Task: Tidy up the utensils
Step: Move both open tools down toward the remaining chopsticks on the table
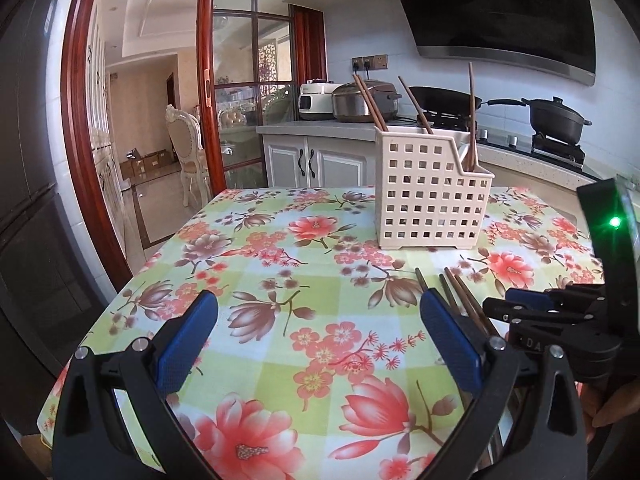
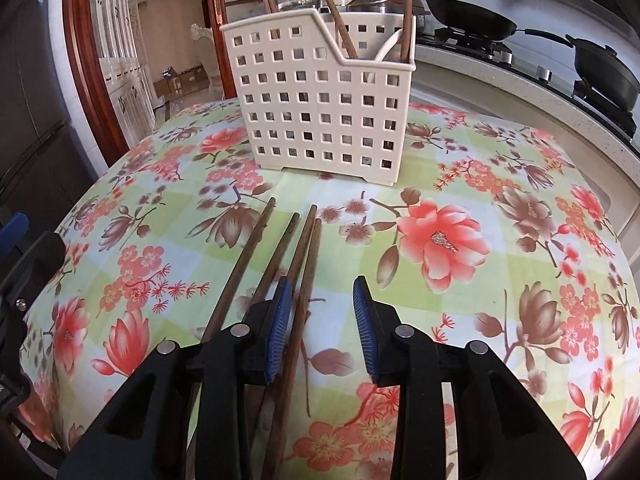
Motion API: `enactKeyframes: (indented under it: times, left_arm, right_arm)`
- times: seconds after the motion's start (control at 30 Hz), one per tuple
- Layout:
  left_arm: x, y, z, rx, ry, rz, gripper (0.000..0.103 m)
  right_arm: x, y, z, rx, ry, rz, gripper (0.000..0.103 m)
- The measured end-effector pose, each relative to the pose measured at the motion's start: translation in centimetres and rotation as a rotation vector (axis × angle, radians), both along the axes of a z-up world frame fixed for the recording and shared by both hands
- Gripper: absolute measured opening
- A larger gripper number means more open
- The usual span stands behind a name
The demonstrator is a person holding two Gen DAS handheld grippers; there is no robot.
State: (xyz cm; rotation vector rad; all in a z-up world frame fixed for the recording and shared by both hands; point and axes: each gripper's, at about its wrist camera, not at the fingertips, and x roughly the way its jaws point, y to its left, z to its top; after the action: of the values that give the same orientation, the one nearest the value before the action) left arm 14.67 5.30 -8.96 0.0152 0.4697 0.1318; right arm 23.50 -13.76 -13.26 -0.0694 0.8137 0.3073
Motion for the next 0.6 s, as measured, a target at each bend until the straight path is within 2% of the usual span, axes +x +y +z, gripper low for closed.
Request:
enactKeyframes:
  times: [0.37, 0.53, 0.6]
  left_arm:
    - [0.1, 0.7, -0.3, -0.007, 0.007, -0.001, 0.098]
    - [0.5, 0.4, -0.6, -0.009, 0.043, -0.017, 0.098]
    - [0.7, 0.1, -0.7, -0.008, 0.058, -0.029, 0.098]
  right_arm:
    - [1.1, 1.1, -0.7, -0.071, 0.038, -0.016, 0.022]
    - [0.7, 1.5, -0.6, -0.127, 0.030, -0.013, 0.022]
    - [0.4, 1.3, -0.7, -0.123, 0.029, -0.008, 0.019]
